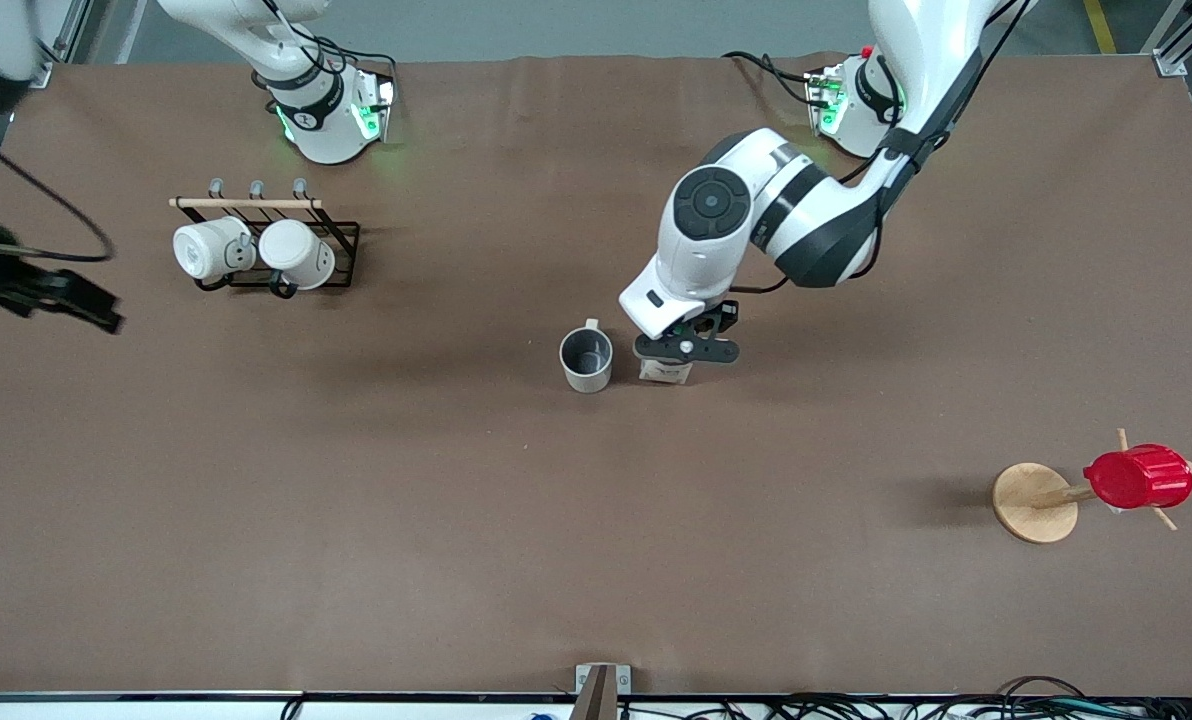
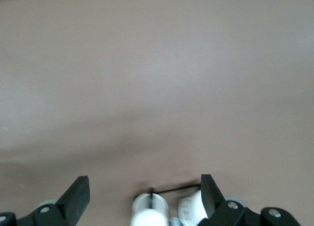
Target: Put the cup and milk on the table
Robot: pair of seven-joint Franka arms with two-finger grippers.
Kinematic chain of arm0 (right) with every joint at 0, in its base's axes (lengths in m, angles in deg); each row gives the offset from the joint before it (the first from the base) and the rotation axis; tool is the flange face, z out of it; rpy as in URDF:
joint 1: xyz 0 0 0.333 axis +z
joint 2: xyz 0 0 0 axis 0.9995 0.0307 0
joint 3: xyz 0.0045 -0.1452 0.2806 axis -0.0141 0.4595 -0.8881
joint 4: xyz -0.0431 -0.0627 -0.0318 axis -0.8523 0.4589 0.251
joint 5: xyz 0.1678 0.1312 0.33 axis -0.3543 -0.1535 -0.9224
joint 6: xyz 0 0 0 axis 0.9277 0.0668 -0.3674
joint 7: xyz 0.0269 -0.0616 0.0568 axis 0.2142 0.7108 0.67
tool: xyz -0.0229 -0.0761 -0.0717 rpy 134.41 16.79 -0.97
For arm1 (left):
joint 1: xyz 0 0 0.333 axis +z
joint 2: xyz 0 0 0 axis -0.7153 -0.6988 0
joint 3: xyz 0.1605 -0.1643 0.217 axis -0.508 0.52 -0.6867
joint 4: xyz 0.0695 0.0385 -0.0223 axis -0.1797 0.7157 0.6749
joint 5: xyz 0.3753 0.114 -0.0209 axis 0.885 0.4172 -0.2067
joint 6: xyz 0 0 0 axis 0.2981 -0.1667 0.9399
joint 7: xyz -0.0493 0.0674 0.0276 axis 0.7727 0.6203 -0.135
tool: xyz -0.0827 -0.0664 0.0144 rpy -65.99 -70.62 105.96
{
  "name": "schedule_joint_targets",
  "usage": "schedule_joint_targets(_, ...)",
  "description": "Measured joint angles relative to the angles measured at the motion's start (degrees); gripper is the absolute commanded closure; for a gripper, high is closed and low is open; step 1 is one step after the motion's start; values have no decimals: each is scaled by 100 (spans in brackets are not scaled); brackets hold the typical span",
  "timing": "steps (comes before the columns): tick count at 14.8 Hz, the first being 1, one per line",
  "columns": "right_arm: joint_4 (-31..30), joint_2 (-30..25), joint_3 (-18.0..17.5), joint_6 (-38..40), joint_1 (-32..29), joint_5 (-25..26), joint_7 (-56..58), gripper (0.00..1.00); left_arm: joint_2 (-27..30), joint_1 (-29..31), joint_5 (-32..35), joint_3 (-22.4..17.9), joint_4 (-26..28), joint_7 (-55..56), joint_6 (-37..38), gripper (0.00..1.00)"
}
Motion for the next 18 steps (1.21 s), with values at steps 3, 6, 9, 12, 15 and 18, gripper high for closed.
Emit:
schedule_joint_targets(3, 66, -109, 173, 178, -94, -52, 487, 0, -270, -148, 82, -1, -254, 149, -10, 100)
schedule_joint_targets(6, 67, -191, 172, 282, -104, -55, 524, 0, -432, -167, 104, -3, -355, 194, -10, 100)
schedule_joint_targets(9, 58, -189, 152, 391, -104, -58, 534, 0, -462, -190, 158, -4, -386, 196, -2, 100)
schedule_joint_targets(12, 58, -189, 146, 407, -105, -58, 534, 0, -467, -209, 208, -5, -400, 203, -1, 100)
schedule_joint_targets(15, 58, -189, 141, 423, -105, -59, 534, 0, -494, -208, 228, -16, -442, 203, 0, 100)
schedule_joint_targets(18, 58, -189, 136, 429, -105, -61, 541, 0, -500, -208, 231, -24, -457, 203, 0, 96)
